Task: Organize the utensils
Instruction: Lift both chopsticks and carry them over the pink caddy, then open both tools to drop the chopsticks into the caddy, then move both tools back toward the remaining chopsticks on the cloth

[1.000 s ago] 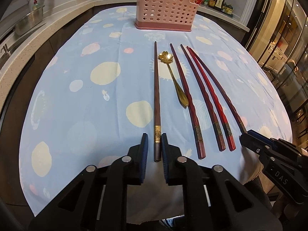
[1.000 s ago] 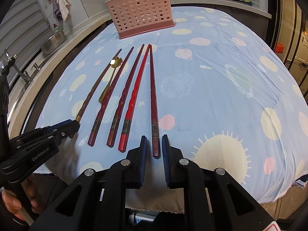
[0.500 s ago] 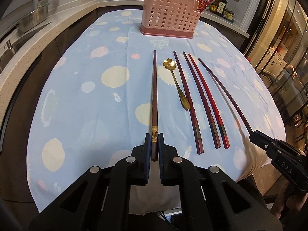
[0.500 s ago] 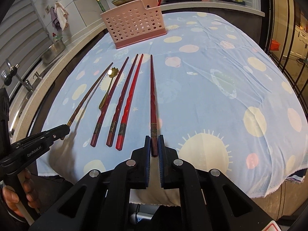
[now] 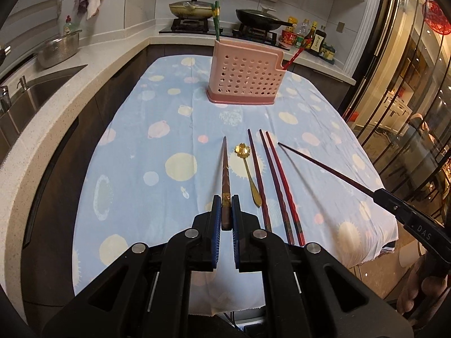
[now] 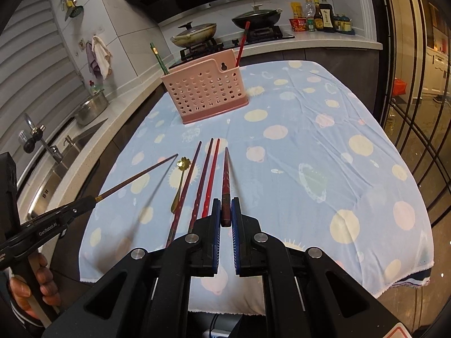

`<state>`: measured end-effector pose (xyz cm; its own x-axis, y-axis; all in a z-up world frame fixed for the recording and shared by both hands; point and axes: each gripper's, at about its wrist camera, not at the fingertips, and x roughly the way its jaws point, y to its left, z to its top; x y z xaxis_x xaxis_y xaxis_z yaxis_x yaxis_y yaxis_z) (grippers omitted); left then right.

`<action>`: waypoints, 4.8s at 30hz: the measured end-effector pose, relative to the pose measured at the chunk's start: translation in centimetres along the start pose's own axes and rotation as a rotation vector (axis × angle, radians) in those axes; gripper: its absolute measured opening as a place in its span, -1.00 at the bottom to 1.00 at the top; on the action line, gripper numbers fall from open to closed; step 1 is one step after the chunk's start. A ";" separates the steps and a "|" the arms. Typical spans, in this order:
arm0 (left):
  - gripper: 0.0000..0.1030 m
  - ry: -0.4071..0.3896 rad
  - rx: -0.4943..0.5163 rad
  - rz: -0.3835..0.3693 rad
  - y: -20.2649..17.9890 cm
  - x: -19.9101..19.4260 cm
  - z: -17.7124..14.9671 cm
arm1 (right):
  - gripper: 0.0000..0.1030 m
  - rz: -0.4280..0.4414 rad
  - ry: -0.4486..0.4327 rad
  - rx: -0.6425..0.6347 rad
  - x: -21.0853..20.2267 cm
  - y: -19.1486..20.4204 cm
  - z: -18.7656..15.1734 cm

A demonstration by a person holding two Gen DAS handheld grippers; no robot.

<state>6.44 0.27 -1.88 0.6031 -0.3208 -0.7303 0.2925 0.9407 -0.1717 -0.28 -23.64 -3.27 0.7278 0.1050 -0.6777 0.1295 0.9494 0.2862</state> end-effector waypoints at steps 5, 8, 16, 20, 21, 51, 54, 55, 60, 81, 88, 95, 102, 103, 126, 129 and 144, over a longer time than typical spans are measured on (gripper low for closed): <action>-0.86 -0.042 0.004 -0.006 -0.3 -1.6 1.4 | -0.86 0.016 -0.043 -0.006 -1.3 0.4 1.1; -0.86 -0.055 0.009 -0.001 -0.5 -1.9 2.1 | -0.86 0.022 -0.067 -0.010 -1.9 0.6 1.8; -0.86 -0.111 0.019 0.023 -0.5 -2.7 5.0 | -0.86 0.023 -0.147 -0.013 -3.3 0.6 4.6; -0.86 -0.140 0.036 0.027 -0.8 -3.0 6.6 | -0.86 0.023 -0.181 -0.015 -3.6 0.7 5.8; -0.86 -0.145 0.038 0.027 -0.9 -3.0 6.9 | -0.86 0.024 -0.190 -0.016 -3.6 0.7 6.2; -0.86 -0.415 0.135 -0.028 -5.4 -2.9 24.0 | -0.86 0.123 -0.412 0.000 -0.7 2.4 23.1; -0.86 -0.454 0.134 -0.029 -5.6 -2.6 26.3 | -0.86 0.141 -0.444 0.007 0.0 2.9 25.3; -0.86 -0.467 0.133 -0.029 -5.6 -2.5 27.0 | -0.86 0.142 -0.459 0.007 0.2 3.0 26.0; -0.86 -0.501 0.119 -0.001 -5.4 -1.1 30.4 | -0.86 0.139 -0.503 0.016 1.8 3.6 29.3; -0.86 -0.374 0.124 0.049 -4.5 8.7 31.9 | -0.86 0.100 -0.358 0.008 13.6 3.4 31.4; -0.76 -0.344 0.110 0.074 -4.3 10.0 31.4 | -0.42 0.077 -0.322 0.025 15.0 2.7 30.5; -0.15 -0.352 0.094 0.098 -4.1 9.6 31.1 | -0.01 0.073 -0.351 0.041 13.4 2.0 29.7; 0.11 -0.355 0.093 0.118 -4.3 8.2 30.0 | 0.05 0.088 -0.354 0.045 11.1 1.6 28.0; 0.12 -0.357 0.096 0.122 -4.4 7.9 29.7 | 0.05 0.092 -0.351 0.044 10.7 1.6 27.7; 0.47 -0.278 0.113 0.108 -4.7 1.6 17.9 | 0.07 0.061 -0.245 -0.014 2.6 2.9 14.2; 0.47 -0.225 0.105 0.114 -4.1 2.2 14.9 | 0.07 0.040 -0.181 -0.010 2.9 2.5 10.7; 0.47 0.063 0.058 0.126 -2.5 7.0 1.1 | 0.07 -0.053 0.070 -0.060 6.0 2.1 -1.9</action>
<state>10.74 -4.48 -5.77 0.5908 -0.1910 -0.7839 0.2604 0.9647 -0.0388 3.10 -20.45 -7.96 0.6719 0.0725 -0.7371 0.1246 0.9699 0.2090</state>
